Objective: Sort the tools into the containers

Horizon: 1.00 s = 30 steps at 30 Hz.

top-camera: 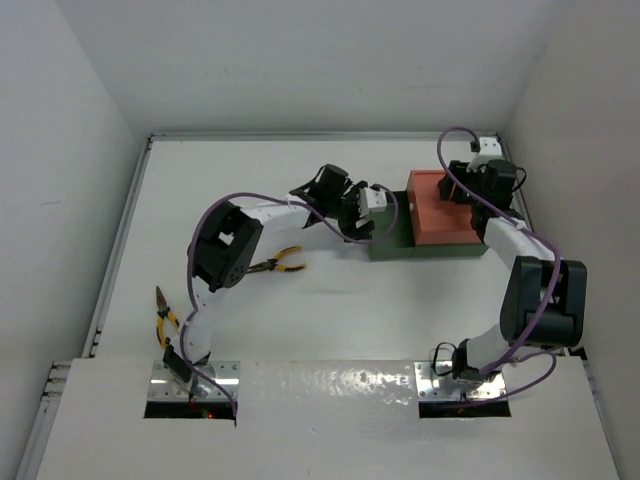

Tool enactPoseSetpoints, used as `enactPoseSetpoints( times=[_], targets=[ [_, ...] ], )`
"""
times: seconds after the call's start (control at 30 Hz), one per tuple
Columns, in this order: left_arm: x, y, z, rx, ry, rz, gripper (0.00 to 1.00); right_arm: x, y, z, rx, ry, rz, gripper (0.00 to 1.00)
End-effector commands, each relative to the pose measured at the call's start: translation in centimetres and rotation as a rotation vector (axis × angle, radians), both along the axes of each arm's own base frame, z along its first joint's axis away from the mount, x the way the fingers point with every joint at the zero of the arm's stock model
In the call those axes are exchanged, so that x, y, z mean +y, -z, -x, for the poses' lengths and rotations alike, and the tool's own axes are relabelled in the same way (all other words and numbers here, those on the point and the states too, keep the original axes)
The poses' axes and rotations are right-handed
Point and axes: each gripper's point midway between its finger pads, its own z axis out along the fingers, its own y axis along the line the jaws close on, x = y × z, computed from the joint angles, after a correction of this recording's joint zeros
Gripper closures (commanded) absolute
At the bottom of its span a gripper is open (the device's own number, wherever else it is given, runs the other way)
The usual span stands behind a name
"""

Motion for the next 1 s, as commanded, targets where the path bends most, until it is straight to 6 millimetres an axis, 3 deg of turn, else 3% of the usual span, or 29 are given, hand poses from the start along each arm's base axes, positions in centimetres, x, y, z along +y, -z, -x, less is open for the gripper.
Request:
enactPoseSetpoints(
  times=[0.0,0.03,0.1,0.13,0.17,0.2,0.23,0.27,0.3,0.33,0.4,0.43,0.5,0.53,0.57,0.6,0.63,0.67,0.7,0.73,0.77,0.83,0.97],
  targets=[
    [-0.9,-7.1,-0.7,-0.033,-0.005,0.087,0.21,0.8,9.4,6.5,0.378,0.009,-0.075,0.39],
    [-0.5,-8.9,-1.1,-0.058,-0.037,0.09,0.2,0.9,9.6,6.9,0.398,0.004,-0.075,0.38],
    [0.6,-10.6,-0.9,-0.049,-0.078,0.079,0.2,1.0,9.4,6.8,0.398,-0.007,-0.073,0.38],
    [2.0,-13.2,-1.6,-0.086,-0.134,0.087,0.2,1.1,9.4,6.9,0.398,-0.009,-0.076,0.37],
    [3.2,-13.9,-1.6,-0.07,-0.187,0.082,0.21,1.1,9.4,6.8,0.396,-0.012,-0.076,0.37],
    [4.9,-13.9,-1.4,-0.048,-0.232,0.037,0.21,1.2,9.3,6.8,0.396,-0.017,-0.079,0.37],
    [7.8,-15.4,-2.5,-0.101,-0.349,-0.011,0.22,1.2,9.3,6.8,0.397,-0.015,-0.081,0.37],
    [9.9,-15.5,-2.7,-0.115,-0.421,-0.064,0.22,1.2,9.3,6.8,0.399,-0.015,-0.081,0.37],
    [14.7,-16.3,-3.4,-0.159,-0.59,-0.171,0.22,1.1,9.3,6.9,0.405,-0.013,-0.079,0.37],
    [17.7,-16.2,-3.7,-0.17,-0.68,-0.233,0.22,1.1,9.2,6.9,0.405,-0.011,-0.077,0.37],
    [24.2,-14.0,-2.0,-0.084,-0.819,-0.373,0.22,1.0,9.2,6.9,0.413,-0.006,-0.077,0.37],
    [29.4,-14.4,-1.7,-0.025,-0.917,-0.37,0.23,1.0,9.1,6.9,0.414,-0.003,-0.076,0.36],
    [35.7,-12.1,1.3,0.156,-1.021,-0.403,0.26,0.9,9.0,6.9,0.42,0.001,-0.077,0.36],
    [41.2,-11.4,3.0,0.238,-1.12,-0.384,0.29,0.9,9.1,6.9,0.423,0.001,-0.077,0.36],
    [44.1,-10.5,4.8,0.298,-1.175,-0.395,0.3,0.9,9.1,6.9,0.422,0.003,-0.077,0.36],
    [48.7,-10.9,6.9,0.311,-1.294,-0.385,0.32,0.9,9.1,6.9,0.422,0.005,-0.08,0.36],
    [50.5,-10.2,8.6,0.331,-1.326,-0.39,0.33,0.9,9.1,6.8,0.423,0.006,-0.082,0.36],
    [51.3,-7.4,11.5,0.39,-1.312,-0.437,0.32,1.1,9.1,6.8,0.422,0.002,-0.088,0.36],
    [53.5,-7.6,13.4,0.365,-1.387,-0.433,0.32,1.3,9.2,6.8,0.425,-0.004,-0.093,0.36],
    [53.9,-6.5,14.9,0.39,-1.394,-0.443,0.32,1.3,9.3,6.7,0.43,-0.004,-0.099,0.36],
    [53.5,-4.2,17.2,0.45,-1.365,-0.47,0.32,1.3,9.4,6.7,0.434,-0.004,-0.1,0.36],
    [54.1,-2.0,20.4,0.52,-1.384,-0.47,0.32,1.3,9.6,6.9,0.445,-0.002,-0.104,0.36],
    [56.0,0.7,24.3,0.619,-1.467,-0.424,0.32,1.5,9.7,6.9,0.444,-0.002,-0.114,0.36]
  ],
)
